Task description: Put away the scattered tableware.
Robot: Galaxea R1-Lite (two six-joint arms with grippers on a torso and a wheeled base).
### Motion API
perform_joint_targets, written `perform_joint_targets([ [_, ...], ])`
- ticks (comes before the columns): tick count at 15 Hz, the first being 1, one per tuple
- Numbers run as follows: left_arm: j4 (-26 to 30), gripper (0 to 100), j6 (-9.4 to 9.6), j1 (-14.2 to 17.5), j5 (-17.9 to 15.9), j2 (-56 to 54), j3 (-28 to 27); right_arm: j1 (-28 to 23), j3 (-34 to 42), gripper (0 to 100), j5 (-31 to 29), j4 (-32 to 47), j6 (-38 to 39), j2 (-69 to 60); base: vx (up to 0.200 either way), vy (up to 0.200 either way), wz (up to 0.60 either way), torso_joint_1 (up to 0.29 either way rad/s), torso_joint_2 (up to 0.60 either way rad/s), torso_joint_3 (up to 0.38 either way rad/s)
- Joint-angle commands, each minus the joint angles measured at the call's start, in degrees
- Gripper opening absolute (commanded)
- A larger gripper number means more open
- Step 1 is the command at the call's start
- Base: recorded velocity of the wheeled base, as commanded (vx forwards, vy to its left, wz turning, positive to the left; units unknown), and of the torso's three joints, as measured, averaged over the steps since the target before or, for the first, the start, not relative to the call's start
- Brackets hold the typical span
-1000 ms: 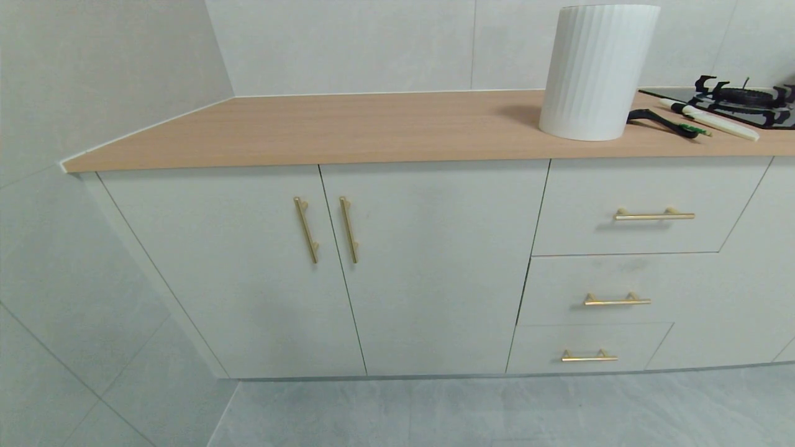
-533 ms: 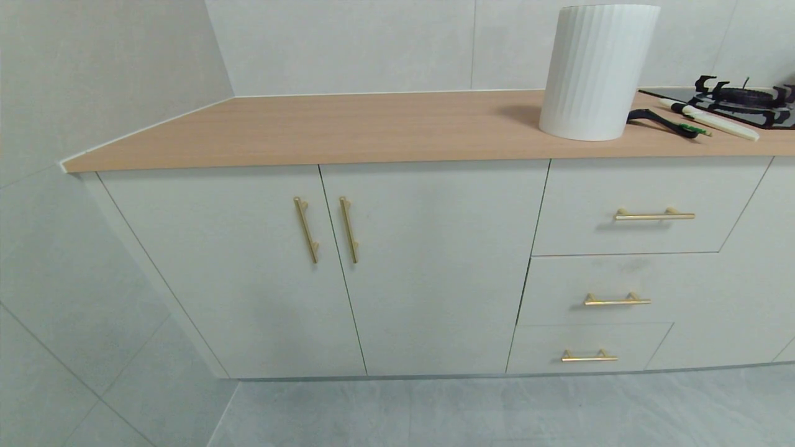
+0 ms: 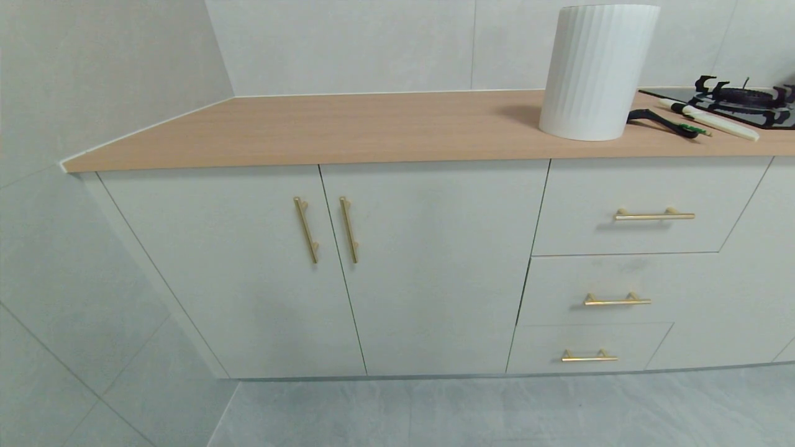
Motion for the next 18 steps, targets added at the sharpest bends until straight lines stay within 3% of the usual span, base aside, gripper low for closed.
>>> perform_joint_targets([
  [1, 0.0, 100, 0.0, 0.0, 0.0, 0.1, 0.0, 0.0, 0.0, 100, 0.0, 0.1, -0.1, 0.0, 0.0, 0.0, 0.0, 0.0, 0.0, 0.0],
  [11, 0.0, 100, 0.0, 0.0, 0.0, 0.1, 0.0, 0.0, 0.0, 100, 0.1, 0.1, 0.0, 0.0, 0.0, -0.2, 0.0, 0.003, 0.0, 0.002],
  [18, 0.0, 100, -0.18, 0.0, 0.0, 0.1, 0.0, 0.0, 0.0, 100, 0.0, 0.0, 0.0, 0.0, 0.0, 0.0, 0.0, 0.0, 0.0, 0.0],
])
